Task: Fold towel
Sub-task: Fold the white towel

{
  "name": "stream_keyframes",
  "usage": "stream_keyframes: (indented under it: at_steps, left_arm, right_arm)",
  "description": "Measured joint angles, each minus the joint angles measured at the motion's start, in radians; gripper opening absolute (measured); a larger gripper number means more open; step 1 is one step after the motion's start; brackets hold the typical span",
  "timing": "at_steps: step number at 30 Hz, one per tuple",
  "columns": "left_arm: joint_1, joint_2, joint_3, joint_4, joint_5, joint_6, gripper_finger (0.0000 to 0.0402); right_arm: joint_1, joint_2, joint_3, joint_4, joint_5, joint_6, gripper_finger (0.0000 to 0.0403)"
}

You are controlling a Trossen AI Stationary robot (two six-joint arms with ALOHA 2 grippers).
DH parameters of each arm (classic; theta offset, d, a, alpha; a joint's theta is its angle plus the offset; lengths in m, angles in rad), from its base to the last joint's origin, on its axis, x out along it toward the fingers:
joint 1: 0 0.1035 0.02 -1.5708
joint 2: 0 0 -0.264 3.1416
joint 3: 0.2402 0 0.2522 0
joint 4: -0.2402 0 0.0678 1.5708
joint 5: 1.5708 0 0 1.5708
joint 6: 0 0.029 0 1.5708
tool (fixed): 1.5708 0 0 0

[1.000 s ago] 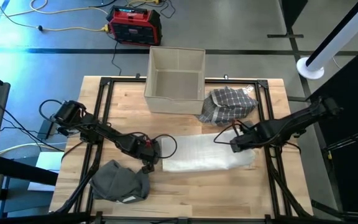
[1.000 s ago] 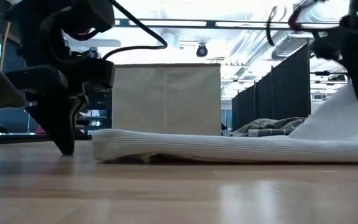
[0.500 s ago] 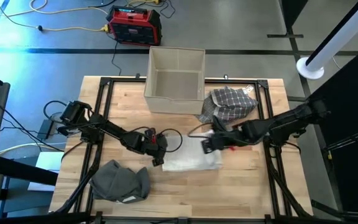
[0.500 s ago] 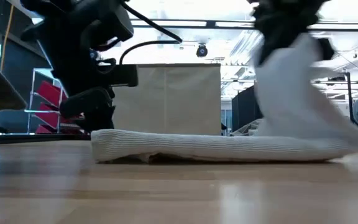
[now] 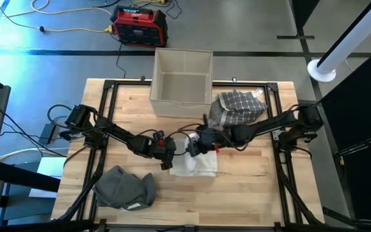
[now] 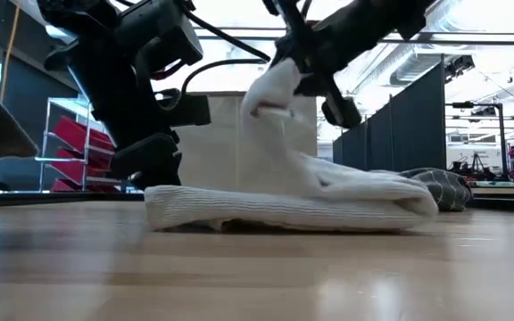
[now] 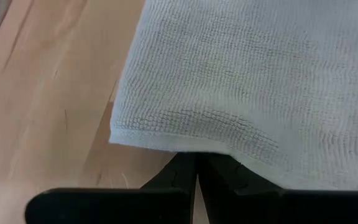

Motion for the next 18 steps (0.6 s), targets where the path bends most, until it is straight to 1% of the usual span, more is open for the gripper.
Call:
stream_keyframes:
  at_steps: [4,7,11,14,16,18]
  left_arm:
    - [-0.001,0.000,0.000,-0.004,0.005,-0.013,0.0007]
    - [-0.001,-0.006,0.000,-0.014,0.006,-0.011,0.0007]
    - [-0.001,-0.014,0.000,-0.030,0.010,-0.004,0.0007]
    - [-0.002,-0.025,0.000,-0.051,0.014,0.000,0.0007]
    - [-0.001,-0.055,0.000,-0.115,0.014,0.000,0.0007]
    - [0.001,-0.090,0.006,-0.214,0.006,-0.001,0.0007]
  right_arm:
    - [0.000,-0.016,0.000,-0.021,-0.028,-0.031,0.0169]
    - [0.001,-0.075,0.000,-0.098,-0.027,-0.050,0.0184]
    - [0.023,-0.179,0.000,-0.272,0.024,-0.085,0.0186]
    - [0.056,-0.245,0.000,-0.420,0.053,-0.105,0.0180]
    - [0.083,-0.265,0.000,-0.508,0.054,-0.120,0.0172]
    - [0.109,-0.266,-0.004,-0.562,0.054,-0.124,0.0159]
